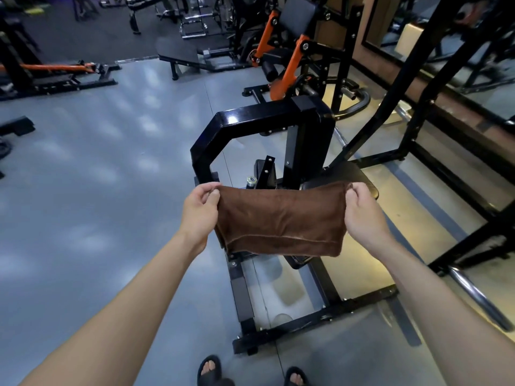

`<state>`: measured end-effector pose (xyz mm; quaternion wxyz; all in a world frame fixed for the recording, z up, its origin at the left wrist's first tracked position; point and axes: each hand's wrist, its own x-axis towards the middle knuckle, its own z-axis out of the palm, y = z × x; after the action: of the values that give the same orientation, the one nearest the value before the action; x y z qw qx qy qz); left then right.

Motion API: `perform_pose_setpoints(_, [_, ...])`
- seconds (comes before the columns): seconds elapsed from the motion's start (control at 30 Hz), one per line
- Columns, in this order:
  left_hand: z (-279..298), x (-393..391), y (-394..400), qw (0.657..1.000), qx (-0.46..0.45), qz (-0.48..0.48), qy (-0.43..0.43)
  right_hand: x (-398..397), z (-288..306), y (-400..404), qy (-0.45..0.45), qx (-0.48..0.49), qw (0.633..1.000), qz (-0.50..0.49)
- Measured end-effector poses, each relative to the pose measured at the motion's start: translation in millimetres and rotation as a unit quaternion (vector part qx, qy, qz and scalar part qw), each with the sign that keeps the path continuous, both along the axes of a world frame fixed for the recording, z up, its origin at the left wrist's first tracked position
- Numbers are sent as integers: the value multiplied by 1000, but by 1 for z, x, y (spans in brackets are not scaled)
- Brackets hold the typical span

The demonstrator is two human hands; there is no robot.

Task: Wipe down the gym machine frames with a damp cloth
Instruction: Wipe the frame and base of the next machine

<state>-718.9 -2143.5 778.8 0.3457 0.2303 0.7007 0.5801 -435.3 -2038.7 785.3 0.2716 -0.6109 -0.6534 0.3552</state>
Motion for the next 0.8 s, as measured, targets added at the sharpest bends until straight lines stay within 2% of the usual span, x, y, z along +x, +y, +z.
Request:
perform_pose_setpoints(0.07, [3,-2,0,1000,3,-9,28,-2,5,1,21,19,1000,-13])
perform_pose_setpoints(0.13, [5,-4,-1,999,5,-7,50,-8,13,0,112,-27,992,-54])
perform_pose_setpoints(0.23, [6,-5,-1,998,8,-3,61,-15,33,-8,286,-150,941,-103])
perform_pose_setpoints(0.33, [5,-5,1,999,10,19,34,-12,45,-8,341,-231,909,-69])
perform_pose_setpoints(0.43, [3,-6,1,995,-9,24,-91,-10,44,-6,343,-247,906,-10])
perform_pose_setpoints(0.5, [-2,-5,-4,988,-40,-14,-146,-10,37,-5,316,-204,926,-14])
perform_pose_setpoints(0.6, [-15,-3,-14,990,-71,-33,-119,-6,25,-6,155,-102,982,24])
perform_pose_setpoints(0.67, [-22,0,-18,993,-63,-20,-102,-2,15,-7,70,-56,995,48])
perform_pose_setpoints(0.73, [-27,3,-19,995,-60,-14,-84,1,11,-10,53,-59,995,56])
perform_pose_setpoints(0.8, [-35,6,-21,995,-68,-25,-72,2,8,-14,78,-86,992,53])
